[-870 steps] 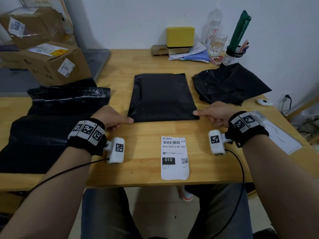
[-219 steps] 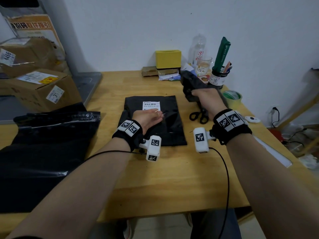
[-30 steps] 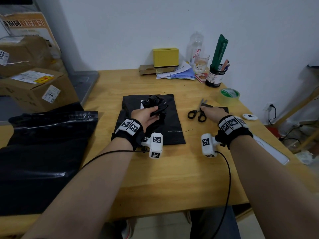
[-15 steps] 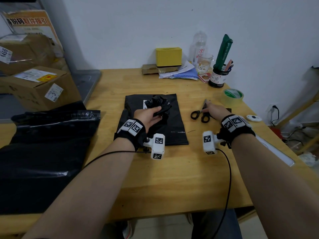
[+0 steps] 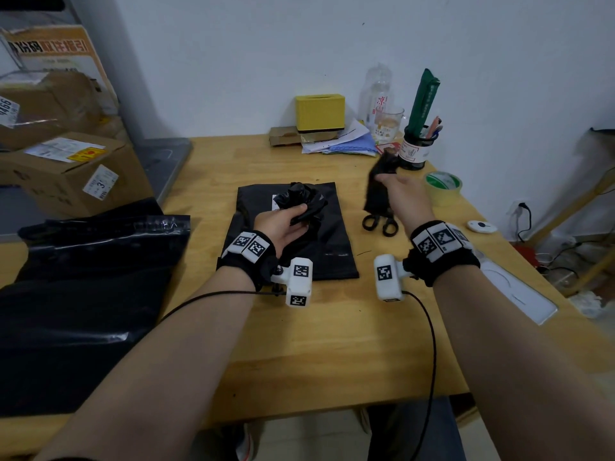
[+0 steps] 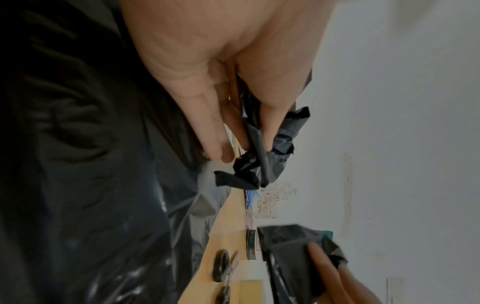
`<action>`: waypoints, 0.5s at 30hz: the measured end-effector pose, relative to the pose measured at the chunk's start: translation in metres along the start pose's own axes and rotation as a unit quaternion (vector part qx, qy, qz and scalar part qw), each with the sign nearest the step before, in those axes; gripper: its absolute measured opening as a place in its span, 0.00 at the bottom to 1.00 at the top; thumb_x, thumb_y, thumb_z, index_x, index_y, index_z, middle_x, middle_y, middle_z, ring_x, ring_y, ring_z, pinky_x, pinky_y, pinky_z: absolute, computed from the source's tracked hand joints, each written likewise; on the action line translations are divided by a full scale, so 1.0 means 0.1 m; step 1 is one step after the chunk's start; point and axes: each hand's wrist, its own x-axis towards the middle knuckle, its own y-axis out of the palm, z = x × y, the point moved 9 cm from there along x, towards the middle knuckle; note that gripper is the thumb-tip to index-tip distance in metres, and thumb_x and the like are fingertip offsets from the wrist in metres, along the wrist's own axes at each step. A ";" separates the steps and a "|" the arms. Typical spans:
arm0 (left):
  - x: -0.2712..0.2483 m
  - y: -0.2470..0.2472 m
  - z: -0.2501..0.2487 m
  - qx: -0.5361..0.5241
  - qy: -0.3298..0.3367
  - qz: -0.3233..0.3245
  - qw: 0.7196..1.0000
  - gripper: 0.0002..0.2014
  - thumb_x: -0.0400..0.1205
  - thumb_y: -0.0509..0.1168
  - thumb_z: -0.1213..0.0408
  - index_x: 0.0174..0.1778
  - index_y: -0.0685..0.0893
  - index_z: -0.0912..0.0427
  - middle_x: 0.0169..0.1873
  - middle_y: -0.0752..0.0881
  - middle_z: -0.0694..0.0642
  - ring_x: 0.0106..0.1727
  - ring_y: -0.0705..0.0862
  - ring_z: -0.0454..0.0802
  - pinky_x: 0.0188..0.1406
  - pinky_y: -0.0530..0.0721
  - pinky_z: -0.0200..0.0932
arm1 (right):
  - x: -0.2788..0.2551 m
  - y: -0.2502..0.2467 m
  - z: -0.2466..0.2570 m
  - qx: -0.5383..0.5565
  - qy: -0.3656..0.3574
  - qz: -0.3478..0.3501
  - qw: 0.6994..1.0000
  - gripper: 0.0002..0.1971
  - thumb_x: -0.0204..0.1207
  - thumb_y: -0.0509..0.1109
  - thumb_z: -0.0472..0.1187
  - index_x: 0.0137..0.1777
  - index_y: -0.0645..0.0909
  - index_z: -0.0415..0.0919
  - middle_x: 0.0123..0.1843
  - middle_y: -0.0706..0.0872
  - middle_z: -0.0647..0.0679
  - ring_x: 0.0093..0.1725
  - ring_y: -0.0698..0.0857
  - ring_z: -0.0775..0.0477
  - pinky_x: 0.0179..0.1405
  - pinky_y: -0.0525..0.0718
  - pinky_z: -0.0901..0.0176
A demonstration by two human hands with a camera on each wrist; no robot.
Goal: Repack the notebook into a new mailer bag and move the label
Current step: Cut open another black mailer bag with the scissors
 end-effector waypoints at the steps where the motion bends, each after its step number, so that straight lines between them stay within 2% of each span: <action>1: -0.01 -0.01 0.00 0.001 -0.005 0.004 1.000 0.10 0.78 0.76 0.71 0.53 0.86 0.67 0.50 0.91 0.63 0.49 0.92 0.57 0.48 0.92 0.49 | -0.05 0.08 0.11 -0.003 -0.031 0.017 0.999 0.13 0.86 0.66 0.46 0.64 0.88 0.47 0.51 0.89 0.53 0.51 0.87 0.55 0.48 0.85 0.63; 3: -0.06 -0.02 -0.01 0.004 -0.015 0.006 1.000 0.14 0.77 0.77 0.70 0.57 0.86 0.68 0.51 0.91 0.63 0.51 0.92 0.58 0.49 0.92 0.51 | -0.14 0.31 0.30 -0.049 -0.096 0.063 0.992 0.10 0.84 0.68 0.43 0.57 0.92 0.50 0.52 0.90 0.57 0.59 0.86 0.56 0.62 0.82 0.59; 4: -0.08 -0.03 -0.02 0.006 -0.016 0.005 1.000 0.14 0.77 0.77 0.69 0.56 0.86 0.68 0.51 0.91 0.63 0.50 0.92 0.58 0.50 0.92 0.52 | -0.19 0.43 0.37 -0.066 -0.120 0.089 0.986 0.09 0.84 0.70 0.42 0.54 0.92 0.50 0.51 0.91 0.58 0.58 0.86 0.58 0.62 0.81 0.60; 6: -0.12 -0.05 -0.05 0.016 -0.005 0.005 1.000 0.12 0.77 0.76 0.68 0.55 0.87 0.68 0.50 0.92 0.62 0.50 0.92 0.58 0.52 0.91 0.52 | -0.35 0.70 0.47 -0.077 -0.141 0.159 0.974 0.08 0.83 0.71 0.43 0.49 0.93 0.46 0.46 0.92 0.54 0.48 0.88 0.59 0.52 0.81 0.64; 8: -0.16 -0.07 -0.11 0.034 0.015 0.002 0.999 0.09 0.79 0.74 0.68 0.54 0.89 0.66 0.49 0.92 0.60 0.51 0.91 0.56 0.53 0.91 0.51 | -0.44 0.90 0.50 -0.081 -0.131 0.185 0.971 0.12 0.84 0.68 0.47 0.47 0.89 0.41 0.41 0.90 0.47 0.39 0.86 0.50 0.41 0.78 0.62; 10: -0.17 -0.16 -0.18 0.051 0.031 -0.016 0.998 0.05 0.79 0.73 0.69 0.50 0.89 0.63 0.46 0.92 0.59 0.48 0.91 0.54 0.48 0.92 0.48 | -0.46 1.00 0.48 -0.050 -0.094 0.182 0.978 0.13 0.86 0.61 0.48 0.47 0.83 0.44 0.38 0.84 0.47 0.38 0.82 0.46 0.38 0.77 0.55; 13: -0.21 -0.27 -0.27 0.068 0.042 -0.030 0.996 0.00 0.79 0.73 0.69 0.43 0.88 0.61 0.39 0.92 0.57 0.40 0.90 0.52 0.37 0.91 0.44 | -0.46 1.09 0.46 0.030 -0.046 0.176 0.983 0.14 0.83 0.57 0.51 0.51 0.81 0.45 0.49 0.87 0.40 0.49 0.86 0.36 0.45 0.85 0.42; 15: -0.24 -0.32 -0.30 0.094 0.048 -0.039 0.994 0.02 0.79 0.73 0.69 0.41 0.88 0.60 0.39 0.91 0.56 0.42 0.90 0.53 0.37 0.91 0.44 | -0.50 1.16 0.45 0.057 -0.032 0.187 0.980 0.16 0.84 0.59 0.54 0.53 0.85 0.46 0.51 0.90 0.38 0.52 0.89 0.36 0.51 0.87 0.41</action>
